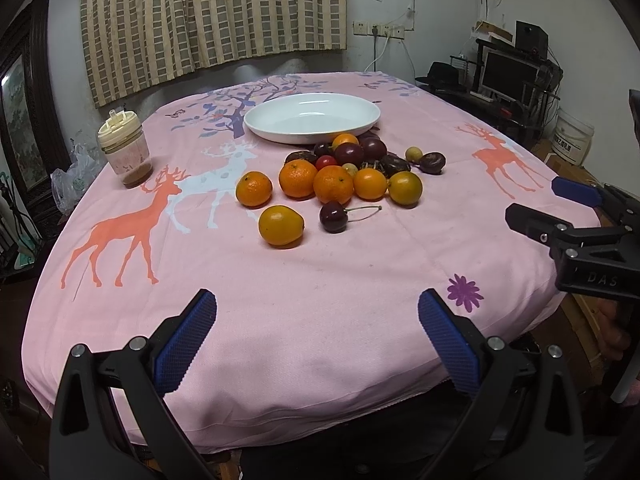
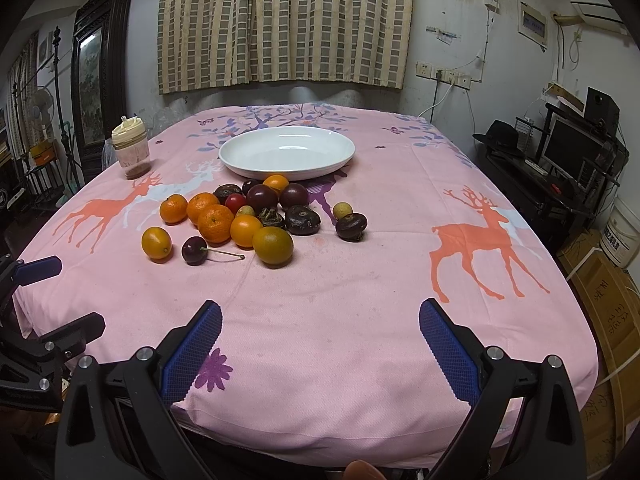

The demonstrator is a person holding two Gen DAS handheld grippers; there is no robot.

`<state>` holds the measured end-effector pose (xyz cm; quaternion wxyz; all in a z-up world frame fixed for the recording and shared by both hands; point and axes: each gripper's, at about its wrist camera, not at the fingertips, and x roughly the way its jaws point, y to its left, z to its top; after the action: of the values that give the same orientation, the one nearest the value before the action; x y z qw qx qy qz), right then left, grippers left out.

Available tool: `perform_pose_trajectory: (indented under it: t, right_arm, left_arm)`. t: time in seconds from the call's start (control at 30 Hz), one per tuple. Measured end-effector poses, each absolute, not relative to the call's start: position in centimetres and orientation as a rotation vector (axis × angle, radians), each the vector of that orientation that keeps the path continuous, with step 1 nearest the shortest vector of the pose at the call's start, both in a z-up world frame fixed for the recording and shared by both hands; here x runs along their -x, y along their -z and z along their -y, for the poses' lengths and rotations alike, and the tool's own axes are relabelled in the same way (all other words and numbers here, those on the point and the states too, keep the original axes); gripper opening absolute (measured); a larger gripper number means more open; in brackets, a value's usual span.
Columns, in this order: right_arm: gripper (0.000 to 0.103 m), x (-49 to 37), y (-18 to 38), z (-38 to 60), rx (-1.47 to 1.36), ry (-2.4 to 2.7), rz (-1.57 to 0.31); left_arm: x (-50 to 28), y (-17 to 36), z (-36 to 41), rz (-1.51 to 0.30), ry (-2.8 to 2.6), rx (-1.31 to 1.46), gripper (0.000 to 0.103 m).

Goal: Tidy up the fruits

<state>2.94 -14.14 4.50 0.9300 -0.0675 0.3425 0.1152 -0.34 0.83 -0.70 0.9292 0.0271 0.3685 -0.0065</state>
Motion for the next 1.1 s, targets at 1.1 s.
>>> perform_pose_trajectory:
  t: [1.1]
  right_arm:
    - [0.099,-3.3,-2.9,14.3,0.132,-0.249,-0.722]
  left_arm:
    - [0.0,1.1,-0.6,-0.757,0.002,-0.112,0.099]
